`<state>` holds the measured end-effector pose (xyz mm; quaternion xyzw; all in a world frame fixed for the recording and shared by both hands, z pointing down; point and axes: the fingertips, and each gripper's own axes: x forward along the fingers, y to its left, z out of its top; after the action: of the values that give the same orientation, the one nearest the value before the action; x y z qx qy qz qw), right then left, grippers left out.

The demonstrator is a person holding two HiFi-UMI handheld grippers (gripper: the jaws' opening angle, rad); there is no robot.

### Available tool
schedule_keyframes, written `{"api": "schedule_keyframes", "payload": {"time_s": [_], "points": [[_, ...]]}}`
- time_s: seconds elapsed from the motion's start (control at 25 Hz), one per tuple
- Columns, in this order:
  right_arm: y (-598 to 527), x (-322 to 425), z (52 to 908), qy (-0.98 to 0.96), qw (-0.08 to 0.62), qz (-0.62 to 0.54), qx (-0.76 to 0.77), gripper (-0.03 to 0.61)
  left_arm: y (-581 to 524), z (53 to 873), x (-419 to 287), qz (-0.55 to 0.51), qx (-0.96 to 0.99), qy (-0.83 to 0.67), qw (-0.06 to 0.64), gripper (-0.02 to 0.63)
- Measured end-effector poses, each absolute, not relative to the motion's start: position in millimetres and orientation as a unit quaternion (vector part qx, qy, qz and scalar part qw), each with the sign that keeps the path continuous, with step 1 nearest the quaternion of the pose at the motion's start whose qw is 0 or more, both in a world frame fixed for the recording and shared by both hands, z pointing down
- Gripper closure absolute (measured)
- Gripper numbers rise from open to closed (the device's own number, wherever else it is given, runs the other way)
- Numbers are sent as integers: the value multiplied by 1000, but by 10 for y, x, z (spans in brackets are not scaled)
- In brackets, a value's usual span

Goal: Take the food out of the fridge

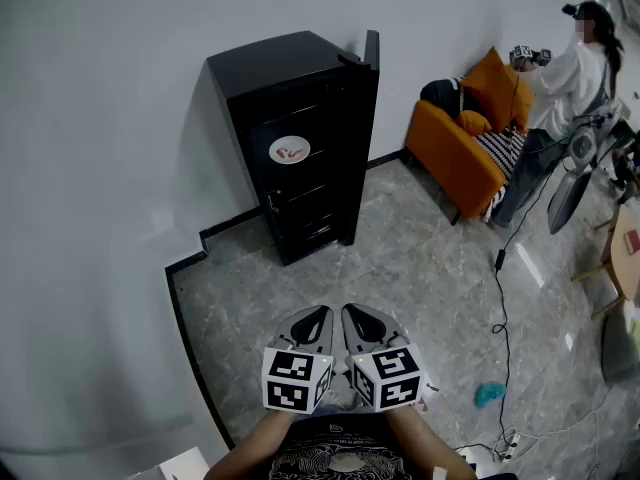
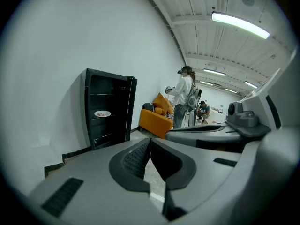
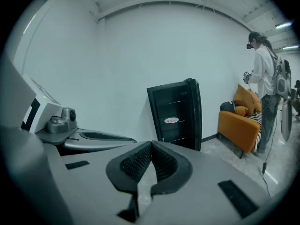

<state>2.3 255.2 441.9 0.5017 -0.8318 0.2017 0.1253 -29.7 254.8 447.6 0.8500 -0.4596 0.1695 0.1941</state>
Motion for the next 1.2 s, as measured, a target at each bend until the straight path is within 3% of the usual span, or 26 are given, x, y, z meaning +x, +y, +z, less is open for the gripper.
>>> {"api": "schedule_keyframes", "payload": {"time_s": [1.2], "points": [[1707, -217, 4415, -841, 122, 195, 490, 557, 1703, 4489, -488, 161, 846, -466, 203, 595]]}}
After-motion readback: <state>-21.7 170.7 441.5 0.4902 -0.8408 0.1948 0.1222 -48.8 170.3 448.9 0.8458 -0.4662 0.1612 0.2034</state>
